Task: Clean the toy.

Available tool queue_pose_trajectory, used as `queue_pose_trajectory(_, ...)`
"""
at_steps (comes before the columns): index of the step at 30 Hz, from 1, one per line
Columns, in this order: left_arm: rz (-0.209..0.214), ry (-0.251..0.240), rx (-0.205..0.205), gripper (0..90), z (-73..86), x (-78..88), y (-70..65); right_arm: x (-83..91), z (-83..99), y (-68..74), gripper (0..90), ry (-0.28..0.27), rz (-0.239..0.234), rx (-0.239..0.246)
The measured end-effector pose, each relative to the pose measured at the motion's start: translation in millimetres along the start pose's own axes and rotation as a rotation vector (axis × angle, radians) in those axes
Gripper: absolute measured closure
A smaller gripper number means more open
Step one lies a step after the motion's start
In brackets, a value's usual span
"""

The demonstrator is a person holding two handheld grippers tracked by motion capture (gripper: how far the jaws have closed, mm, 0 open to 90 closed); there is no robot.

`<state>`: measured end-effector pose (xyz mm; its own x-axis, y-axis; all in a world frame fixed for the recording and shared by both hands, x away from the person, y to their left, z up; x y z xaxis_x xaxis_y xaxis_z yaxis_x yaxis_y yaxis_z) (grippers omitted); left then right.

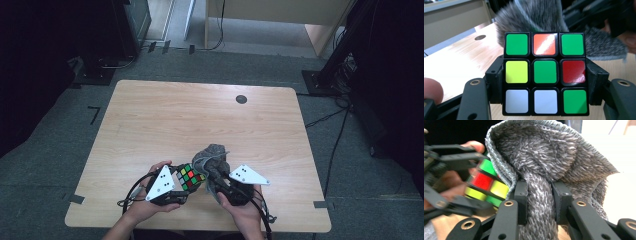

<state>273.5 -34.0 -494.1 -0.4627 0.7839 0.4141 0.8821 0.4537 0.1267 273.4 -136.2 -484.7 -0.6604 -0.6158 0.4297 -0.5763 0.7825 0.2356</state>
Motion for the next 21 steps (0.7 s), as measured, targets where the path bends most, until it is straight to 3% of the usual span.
queue_pose_trajectory(3,-0.002,-0.002,0.010,34.4,0.4,-0.2,2.1,2.3,-0.9,-5.2,70.6,0.010,0.005,-0.023)
queue_pose_trajectory(6,-0.049,0.046,-0.025,34.5,6.0,-5.4,2.7,9.5,-12.7,7.8,70.4,-0.032,-0.058,-0.022)
queue_pose_trajectory(8,-0.046,0.054,-0.034,34.5,6.8,-7.1,0.0,14.7,-20.7,20.5,70.4,-0.059,-0.107,-0.007)
queue_pose_trajectory(10,-0.026,0.036,-0.036,34.4,3.4,-6.0,-4.0,14.6,-21.6,26.6,70.3,-0.053,-0.116,0.017)
queue_pose_trajectory(12,-0.012,0.018,-0.027,34.4,-0.9,-3.2,-5.0,9.4,-15.1,22.7,70.3,-0.022,-0.106,0.011)
queue_pose_trajectory(14,-0.025,0.019,-0.032,34.4,-1.7,-1.1,-2.6,4.6,-8.6,12.3,70.3,-0.016,-0.097,-0.029)
queue_pose_trajectory(18,-0.026,-0.018,0.004,34.4,-6.2,4.4,3.8,1.5,2.5,-13.8,70.5,0.041,0.003,-0.051)
queue_pose_trajectory(21,-0.040,0.013,0.001,34.5,-0.1,1.3,7.0,8.7,-7.6,-10.0,70.4,-0.010,-0.033,-0.075)
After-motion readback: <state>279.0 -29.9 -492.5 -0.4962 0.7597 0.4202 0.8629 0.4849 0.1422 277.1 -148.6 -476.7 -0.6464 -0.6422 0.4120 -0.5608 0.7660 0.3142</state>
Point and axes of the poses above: each handheld gripper's, and its own axes: x roughly backward along the jaws, z roughly out of its underside, y roughly to its left, the point moved 10 cm from there along -x, roughly forward along the jaws, and after that the axes turned 5 degrees about y, right-handed, at the moved point
